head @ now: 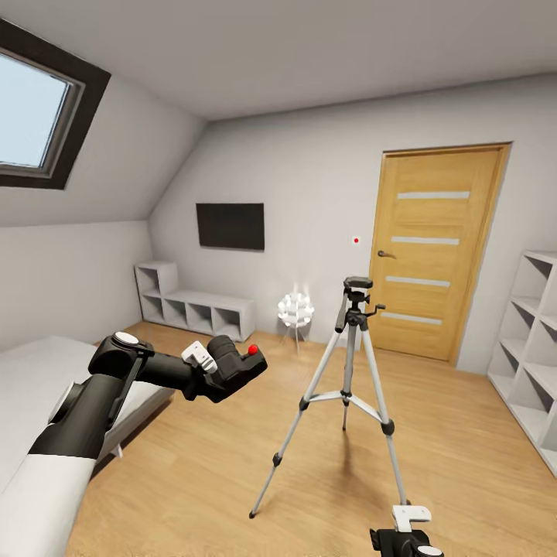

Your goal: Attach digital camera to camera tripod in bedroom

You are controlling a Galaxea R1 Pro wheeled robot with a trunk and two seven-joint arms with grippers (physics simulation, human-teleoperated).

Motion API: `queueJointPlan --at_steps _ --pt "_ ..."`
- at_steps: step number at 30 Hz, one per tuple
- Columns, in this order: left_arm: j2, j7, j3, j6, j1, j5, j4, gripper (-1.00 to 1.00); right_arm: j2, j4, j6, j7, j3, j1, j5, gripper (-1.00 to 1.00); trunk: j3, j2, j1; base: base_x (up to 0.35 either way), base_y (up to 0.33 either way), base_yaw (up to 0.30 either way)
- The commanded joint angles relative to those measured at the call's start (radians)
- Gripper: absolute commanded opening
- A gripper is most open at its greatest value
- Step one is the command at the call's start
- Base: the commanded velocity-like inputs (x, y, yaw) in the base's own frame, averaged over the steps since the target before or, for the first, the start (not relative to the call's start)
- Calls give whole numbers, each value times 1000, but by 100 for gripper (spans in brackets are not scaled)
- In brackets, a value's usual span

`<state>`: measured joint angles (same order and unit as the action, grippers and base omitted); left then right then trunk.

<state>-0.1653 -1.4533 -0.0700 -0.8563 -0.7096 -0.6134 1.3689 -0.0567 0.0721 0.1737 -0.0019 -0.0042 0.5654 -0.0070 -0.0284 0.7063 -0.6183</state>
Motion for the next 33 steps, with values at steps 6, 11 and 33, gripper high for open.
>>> queueJointPlan --at_steps 6,11,33 --pt "0 -9 -8 -11 -1 -9 1 -100 0 5 7 -1 0 2 -1 100 7 -40 23 0 0 0" --pt "0 -9 -24 -11 -2 -9 1 -100 0 5 8 -1 0 2 -1 100 15 -75 42 0 0 0" --pt "-1 -10 -34 -12 -1 -9 1 -100 0 5 8 -1 0 2 -1 100 48 -229 126 0 0 0"
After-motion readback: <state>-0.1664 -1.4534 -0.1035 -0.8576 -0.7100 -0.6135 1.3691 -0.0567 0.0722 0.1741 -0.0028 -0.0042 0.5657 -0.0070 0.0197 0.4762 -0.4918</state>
